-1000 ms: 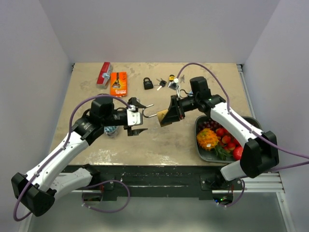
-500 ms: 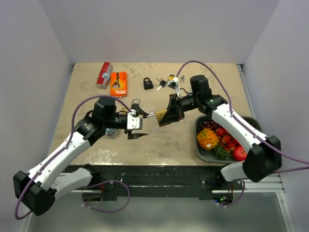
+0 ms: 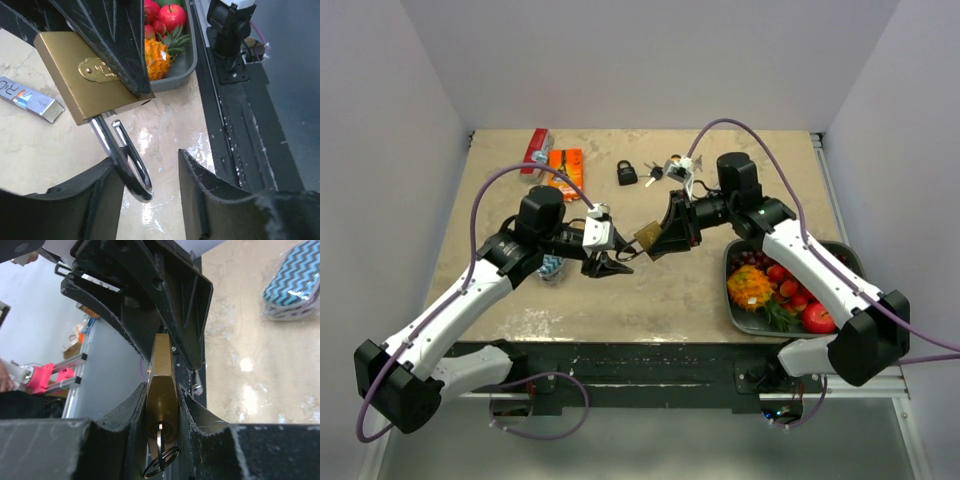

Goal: Lock with the key
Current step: Lock the lock.

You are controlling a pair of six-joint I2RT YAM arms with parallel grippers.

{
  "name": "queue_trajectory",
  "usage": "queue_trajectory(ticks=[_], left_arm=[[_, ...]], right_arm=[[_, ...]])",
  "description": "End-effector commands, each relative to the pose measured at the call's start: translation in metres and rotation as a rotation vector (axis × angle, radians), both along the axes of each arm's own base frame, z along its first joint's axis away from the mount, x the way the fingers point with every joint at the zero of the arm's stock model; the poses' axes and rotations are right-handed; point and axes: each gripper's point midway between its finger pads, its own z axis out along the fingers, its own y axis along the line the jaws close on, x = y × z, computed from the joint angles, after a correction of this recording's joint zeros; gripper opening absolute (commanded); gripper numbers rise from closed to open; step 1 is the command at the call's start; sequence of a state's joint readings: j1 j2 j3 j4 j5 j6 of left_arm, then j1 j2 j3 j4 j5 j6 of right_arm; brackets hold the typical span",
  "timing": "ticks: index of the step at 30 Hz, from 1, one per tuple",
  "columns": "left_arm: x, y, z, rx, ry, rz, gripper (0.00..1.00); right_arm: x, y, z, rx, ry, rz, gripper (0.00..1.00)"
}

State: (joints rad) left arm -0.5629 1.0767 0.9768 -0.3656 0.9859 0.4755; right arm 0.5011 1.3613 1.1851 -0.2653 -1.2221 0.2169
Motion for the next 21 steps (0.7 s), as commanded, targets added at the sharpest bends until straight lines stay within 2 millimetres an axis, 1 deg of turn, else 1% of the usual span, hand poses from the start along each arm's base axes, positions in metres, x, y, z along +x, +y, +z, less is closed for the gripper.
queue_trajectory(ticks=[1, 2, 3, 5, 8, 9, 11, 12, 14, 15, 17, 19, 20, 21], left_arm=[[-0.01, -0.001, 0.019, -0.048, 0.057, -0.005, 0.53], [-0.006, 0.0, 0.016, -0.045, 0.068, 0.022, 0.56], [-0.006, 0.001, 0.017, -0.048, 0.09, 0.04, 0.61], [0.0, 0.001, 0.013, -0.054, 0.102, 0.083, 0.63], [0.003, 0.0, 0.013, -0.079, 0.151, 0.115, 0.64], [0.001, -0.001, 0.014, -0.086, 0.181, 0.114, 0.63], [0.0, -0.004, 0.019, -0.11, 0.19, 0.1, 0.61], [0.0, -0.005, 0.023, -0.122, 0.207, 0.097, 0.55], [-0.004, -0.007, 0.027, -0.133, 0.216, 0.065, 0.51], [-0.004, -0.009, 0.029, -0.142, 0.224, 0.061, 0.47], [-0.004, -0.01, 0.031, -0.148, 0.232, 0.055, 0.44], [-0.003, -0.012, 0.034, -0.154, 0.227, 0.046, 0.38], [-0.003, -0.012, 0.034, -0.153, 0.257, 0.05, 0.36], [-0.003, -0.012, 0.035, -0.157, 0.262, 0.051, 0.31]], right_arm=[[0.005, 0.0, 0.06, 0.133, -0.272, -0.018, 0.0], [0.004, 0.0, 0.061, 0.135, -0.278, -0.021, 0.0], [0.005, -0.001, 0.062, 0.136, -0.283, -0.024, 0.0], [0.003, -0.001, 0.063, 0.139, -0.286, -0.023, 0.0], [0.002, -0.001, 0.062, 0.138, -0.285, -0.026, 0.0], [0.002, -0.001, 0.063, 0.139, -0.288, -0.027, 0.0], [0.002, -0.001, 0.063, 0.141, -0.291, -0.032, 0.0], [0.001, -0.001, 0.063, 0.143, -0.292, -0.031, 0.0], [0.001, -0.001, 0.062, 0.143, -0.294, -0.036, 0.0], [0.0, -0.001, 0.063, 0.145, -0.296, -0.036, 0.0], [0.0, -0.001, 0.062, 0.144, -0.299, -0.04, 0.0], [-0.001, -0.001, 0.062, 0.146, -0.307, -0.043, 0.0], [-0.001, -0.001, 0.062, 0.146, -0.311, -0.044, 0.0], [-0.001, -0.001, 0.062, 0.145, -0.311, -0.047, 0.0]])
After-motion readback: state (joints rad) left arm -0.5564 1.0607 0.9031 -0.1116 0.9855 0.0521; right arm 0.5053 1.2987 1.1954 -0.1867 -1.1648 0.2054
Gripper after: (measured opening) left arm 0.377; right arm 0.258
